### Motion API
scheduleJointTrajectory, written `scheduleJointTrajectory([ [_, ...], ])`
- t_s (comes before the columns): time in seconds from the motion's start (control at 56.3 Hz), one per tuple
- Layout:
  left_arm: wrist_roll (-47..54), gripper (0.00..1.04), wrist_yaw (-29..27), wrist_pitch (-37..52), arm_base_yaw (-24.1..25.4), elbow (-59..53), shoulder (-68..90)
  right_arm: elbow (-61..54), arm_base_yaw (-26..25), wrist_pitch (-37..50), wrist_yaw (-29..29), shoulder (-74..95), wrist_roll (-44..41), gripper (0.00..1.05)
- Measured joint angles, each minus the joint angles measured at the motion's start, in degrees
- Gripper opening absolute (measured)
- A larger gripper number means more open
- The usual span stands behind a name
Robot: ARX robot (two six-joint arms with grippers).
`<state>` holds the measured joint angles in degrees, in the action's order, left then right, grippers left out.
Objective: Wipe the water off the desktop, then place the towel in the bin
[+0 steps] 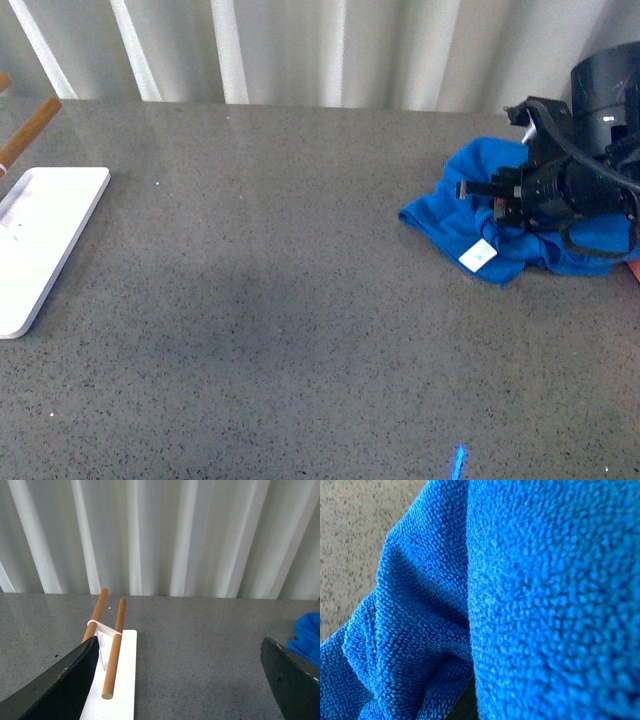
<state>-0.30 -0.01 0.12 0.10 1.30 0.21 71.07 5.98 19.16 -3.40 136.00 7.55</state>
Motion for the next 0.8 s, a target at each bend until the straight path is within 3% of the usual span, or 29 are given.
scheduleJointTrajectory([
  [0.266, 0.0, 0.98, 0.0, 0.0, 0.0, 0.0, 0.0, 11.6, 3.4, -4.2, -4.8, 5.4, -2.1, 0.04],
  [0.426, 0.0, 0.98, 0.0, 0.0, 0.0, 0.0, 0.0, 13.4, 8.7, -4.6, -8.1, 6.2, -0.9, 0.04],
  [0.569, 0.0, 0.98, 0.0, 0.0, 0.0, 0.0, 0.0, 7.7, 14.1, -0.9, -9.8, 3.9, 2.0, 0.04],
  [0.799, 0.0, 0.98, 0.0, 0.0, 0.0, 0.0, 0.0, -7.8, 14.2, 6.2, -10.4, -3.5, 3.1, 0.04],
])
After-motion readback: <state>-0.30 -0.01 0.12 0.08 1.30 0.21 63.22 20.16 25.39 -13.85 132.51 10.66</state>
